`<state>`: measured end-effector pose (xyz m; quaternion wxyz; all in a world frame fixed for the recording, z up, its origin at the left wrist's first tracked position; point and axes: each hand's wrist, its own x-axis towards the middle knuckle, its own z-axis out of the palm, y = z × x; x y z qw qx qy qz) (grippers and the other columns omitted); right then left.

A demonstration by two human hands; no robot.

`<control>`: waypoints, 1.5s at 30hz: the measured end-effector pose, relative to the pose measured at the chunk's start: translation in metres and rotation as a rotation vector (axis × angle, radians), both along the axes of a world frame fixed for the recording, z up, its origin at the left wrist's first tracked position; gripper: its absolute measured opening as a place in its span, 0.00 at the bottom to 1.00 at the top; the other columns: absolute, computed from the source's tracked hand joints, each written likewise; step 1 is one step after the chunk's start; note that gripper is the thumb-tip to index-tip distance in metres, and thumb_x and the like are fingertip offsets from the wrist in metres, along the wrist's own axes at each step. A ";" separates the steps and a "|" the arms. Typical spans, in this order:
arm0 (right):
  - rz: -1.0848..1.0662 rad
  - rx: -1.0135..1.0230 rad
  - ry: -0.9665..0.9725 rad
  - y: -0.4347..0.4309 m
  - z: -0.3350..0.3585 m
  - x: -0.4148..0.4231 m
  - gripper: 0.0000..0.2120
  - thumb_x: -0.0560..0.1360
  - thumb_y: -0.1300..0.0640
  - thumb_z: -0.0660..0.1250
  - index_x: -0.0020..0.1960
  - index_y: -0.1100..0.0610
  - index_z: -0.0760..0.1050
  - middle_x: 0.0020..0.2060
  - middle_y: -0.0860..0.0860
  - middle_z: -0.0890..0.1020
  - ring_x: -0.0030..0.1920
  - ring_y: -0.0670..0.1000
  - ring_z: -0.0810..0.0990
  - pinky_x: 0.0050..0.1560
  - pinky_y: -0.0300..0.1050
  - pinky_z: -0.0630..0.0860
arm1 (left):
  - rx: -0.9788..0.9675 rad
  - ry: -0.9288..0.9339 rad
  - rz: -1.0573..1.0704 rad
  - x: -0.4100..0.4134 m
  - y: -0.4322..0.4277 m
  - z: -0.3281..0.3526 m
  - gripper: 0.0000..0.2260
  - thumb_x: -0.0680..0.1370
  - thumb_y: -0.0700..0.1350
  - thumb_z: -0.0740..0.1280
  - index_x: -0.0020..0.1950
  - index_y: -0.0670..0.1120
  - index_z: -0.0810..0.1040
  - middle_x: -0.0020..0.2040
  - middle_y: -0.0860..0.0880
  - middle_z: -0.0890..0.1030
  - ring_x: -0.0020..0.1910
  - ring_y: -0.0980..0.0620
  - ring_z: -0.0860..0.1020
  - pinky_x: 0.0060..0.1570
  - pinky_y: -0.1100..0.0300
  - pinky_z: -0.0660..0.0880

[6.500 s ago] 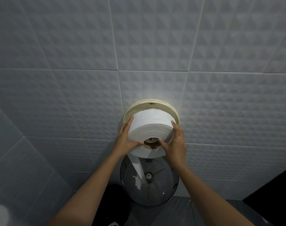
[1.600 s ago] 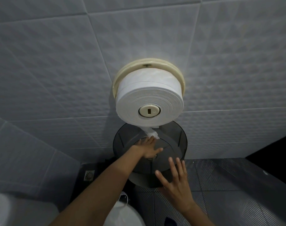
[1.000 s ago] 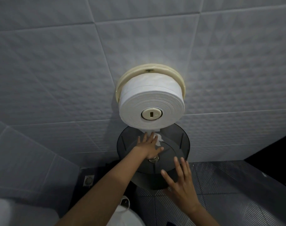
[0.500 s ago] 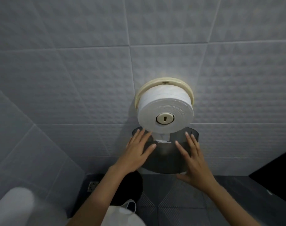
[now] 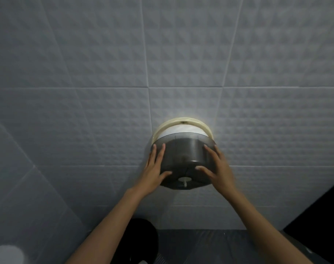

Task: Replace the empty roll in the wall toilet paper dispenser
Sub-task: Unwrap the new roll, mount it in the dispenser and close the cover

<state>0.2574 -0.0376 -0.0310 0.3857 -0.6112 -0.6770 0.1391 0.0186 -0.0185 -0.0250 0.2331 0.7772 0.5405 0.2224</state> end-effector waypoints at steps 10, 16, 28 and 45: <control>-0.058 -0.050 0.122 0.039 0.008 -0.009 0.30 0.75 0.38 0.57 0.75 0.41 0.54 0.77 0.56 0.55 0.76 0.58 0.54 0.72 0.61 0.60 | -0.036 -0.110 0.052 0.009 0.038 0.015 0.35 0.80 0.48 0.61 0.77 0.57 0.38 0.79 0.46 0.38 0.78 0.48 0.43 0.75 0.51 0.49; -0.058 -0.053 0.133 0.054 0.009 -0.006 0.29 0.75 0.38 0.56 0.74 0.38 0.54 0.76 0.54 0.56 0.76 0.57 0.55 0.70 0.64 0.61 | -0.025 -0.086 0.065 0.010 0.055 0.015 0.35 0.80 0.48 0.61 0.77 0.56 0.39 0.79 0.46 0.40 0.78 0.48 0.43 0.76 0.49 0.51; -0.159 0.197 0.240 0.020 -0.007 -0.031 0.23 0.77 0.52 0.64 0.71 0.50 0.65 0.72 0.55 0.64 0.73 0.52 0.62 0.72 0.48 0.63 | -0.041 -0.092 0.046 0.007 0.061 0.011 0.35 0.81 0.46 0.61 0.77 0.56 0.39 0.79 0.46 0.39 0.78 0.49 0.42 0.76 0.49 0.49; -0.516 -0.156 0.461 0.010 -0.032 -0.100 0.10 0.76 0.59 0.66 0.48 0.64 0.83 0.40 0.57 0.85 0.37 0.52 0.79 0.37 0.39 0.73 | -0.038 -0.024 0.022 0.002 0.067 0.008 0.35 0.81 0.43 0.60 0.76 0.57 0.37 0.79 0.46 0.40 0.78 0.48 0.39 0.76 0.49 0.48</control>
